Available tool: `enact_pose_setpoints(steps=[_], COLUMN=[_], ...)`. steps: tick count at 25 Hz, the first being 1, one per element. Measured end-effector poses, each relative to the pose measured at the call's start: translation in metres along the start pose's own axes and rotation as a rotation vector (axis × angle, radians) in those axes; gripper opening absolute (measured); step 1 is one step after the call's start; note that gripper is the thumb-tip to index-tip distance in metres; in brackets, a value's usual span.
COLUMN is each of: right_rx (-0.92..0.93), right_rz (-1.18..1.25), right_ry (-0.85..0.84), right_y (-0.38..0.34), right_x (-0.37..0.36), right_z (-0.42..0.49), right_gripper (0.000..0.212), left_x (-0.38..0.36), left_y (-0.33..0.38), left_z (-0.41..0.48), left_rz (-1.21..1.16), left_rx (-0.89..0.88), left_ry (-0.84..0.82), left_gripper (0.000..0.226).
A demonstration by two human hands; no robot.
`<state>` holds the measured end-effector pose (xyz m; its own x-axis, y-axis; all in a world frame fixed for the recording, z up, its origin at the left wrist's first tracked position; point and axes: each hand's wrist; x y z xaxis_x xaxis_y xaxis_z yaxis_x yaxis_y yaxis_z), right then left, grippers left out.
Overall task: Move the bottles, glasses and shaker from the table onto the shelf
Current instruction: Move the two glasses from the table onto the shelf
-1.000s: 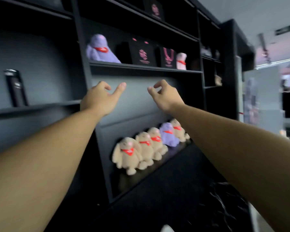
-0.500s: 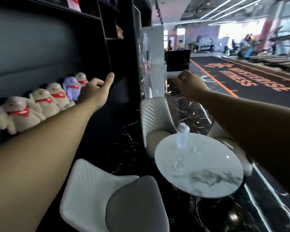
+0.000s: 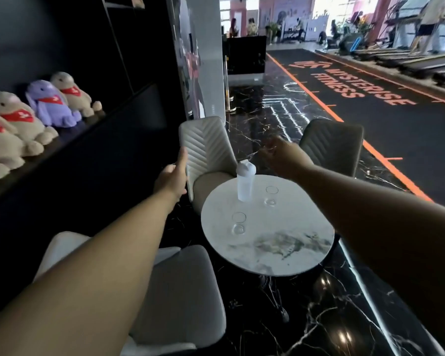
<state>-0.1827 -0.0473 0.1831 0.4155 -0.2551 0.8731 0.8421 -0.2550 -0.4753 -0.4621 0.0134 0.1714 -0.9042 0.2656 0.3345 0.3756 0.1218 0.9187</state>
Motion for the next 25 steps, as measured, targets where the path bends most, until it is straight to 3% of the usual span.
enact_pose_setpoints(steps=[5, 8, 12, 19, 25], right_rx=[0.093, 0.160, 0.212, 0.350, 0.528], right_rz=[-0.140, -0.220, -0.208, -0.096, 0.003], right_ry=[-0.321, -0.547, -0.700, -0.692, -0.528], right_y=[0.067, 0.097, 0.123, 0.123, 0.011], right_x=[-0.128, -0.206, -0.276, -0.287, -0.217], right_z=[0.048, 0.071, 0.094, 0.105, 0.139], right_gripper=[0.057, 0.078, 0.095, 0.076, 0.074], left_x=[-0.110, -0.165, -0.219, -0.234, -0.142], left_y=[-0.091, -0.154, -0.209, -0.207, -0.123], left_z=[0.076, 0.113, 0.138, 0.153, 0.154], left_rz=[-0.324, -0.496, -0.729, -0.992, -1.071], left_rx=[0.320, 0.547, 0.649, 0.612, 0.400], left_ry=[-0.047, -0.044, 0.007, 0.120, 0.242], left_gripper=[0.084, 0.104, 0.105, 0.108, 0.112])
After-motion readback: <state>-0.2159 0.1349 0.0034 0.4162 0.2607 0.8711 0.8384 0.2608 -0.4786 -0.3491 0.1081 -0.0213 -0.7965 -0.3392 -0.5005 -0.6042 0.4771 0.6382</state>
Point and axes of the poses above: each hand's wrist, its own z-axis towards the middle knuckle, its own x-axis out of the back of the hand, y = z × x, and after that the axes turned 8 degrees about -y, right-handed
